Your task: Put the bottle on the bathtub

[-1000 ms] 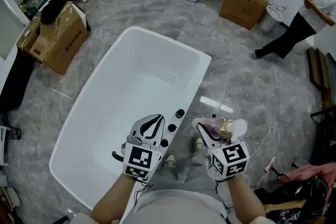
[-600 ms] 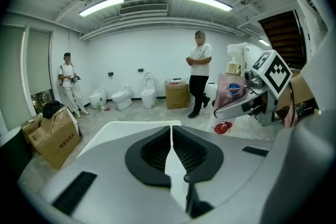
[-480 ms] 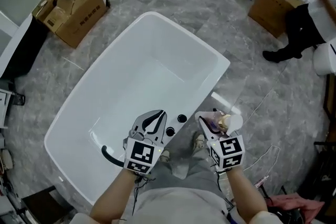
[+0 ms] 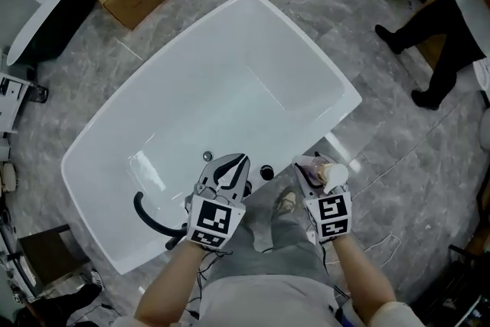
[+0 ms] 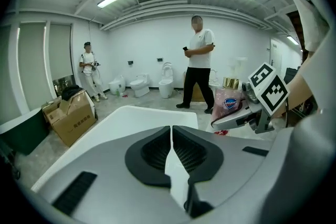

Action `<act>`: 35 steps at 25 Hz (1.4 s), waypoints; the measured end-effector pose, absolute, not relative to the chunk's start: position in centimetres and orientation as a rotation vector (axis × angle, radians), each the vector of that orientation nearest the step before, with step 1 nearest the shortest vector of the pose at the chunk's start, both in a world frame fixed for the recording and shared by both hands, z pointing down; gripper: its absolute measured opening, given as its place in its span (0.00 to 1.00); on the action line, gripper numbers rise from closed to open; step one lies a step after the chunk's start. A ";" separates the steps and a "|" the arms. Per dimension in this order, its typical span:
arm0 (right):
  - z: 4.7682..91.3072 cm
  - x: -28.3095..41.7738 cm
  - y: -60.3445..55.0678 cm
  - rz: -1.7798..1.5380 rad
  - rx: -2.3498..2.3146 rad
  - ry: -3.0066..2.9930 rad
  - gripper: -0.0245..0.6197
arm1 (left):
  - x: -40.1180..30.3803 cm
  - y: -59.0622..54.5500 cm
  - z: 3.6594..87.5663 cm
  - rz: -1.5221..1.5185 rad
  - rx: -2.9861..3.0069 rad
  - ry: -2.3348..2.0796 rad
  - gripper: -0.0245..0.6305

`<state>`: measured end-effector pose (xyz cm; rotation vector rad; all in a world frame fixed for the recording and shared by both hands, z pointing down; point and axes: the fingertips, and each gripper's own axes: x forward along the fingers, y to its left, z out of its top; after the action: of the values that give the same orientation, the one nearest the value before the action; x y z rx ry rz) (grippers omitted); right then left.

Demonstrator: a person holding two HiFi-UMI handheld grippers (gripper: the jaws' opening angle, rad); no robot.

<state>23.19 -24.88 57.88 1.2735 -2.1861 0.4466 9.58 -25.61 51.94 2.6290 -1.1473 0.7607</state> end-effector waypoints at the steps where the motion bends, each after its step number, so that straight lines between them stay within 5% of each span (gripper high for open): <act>1: 58.7 23.1 -25.2 0.442 1.255 -2.190 0.42 | 9.5 -25.7 52.6 0.761 2.615 -1.157 0.08; 19: 72.0 20.9 -26.8 0.454 1.154 -2.214 0.42 | 8.9 -26.5 65.5 0.819 2.509 -1.147 0.08; 35: 74.2 20.9 -27.9 0.387 1.228 -2.282 0.43 | 9.8 -25.8 68.7 0.821 2.506 -1.089 0.08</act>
<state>20.90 -27.92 74.21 1.2282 -2.2823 0.3867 9.84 -25.82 68.73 2.5064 -1.0889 0.8212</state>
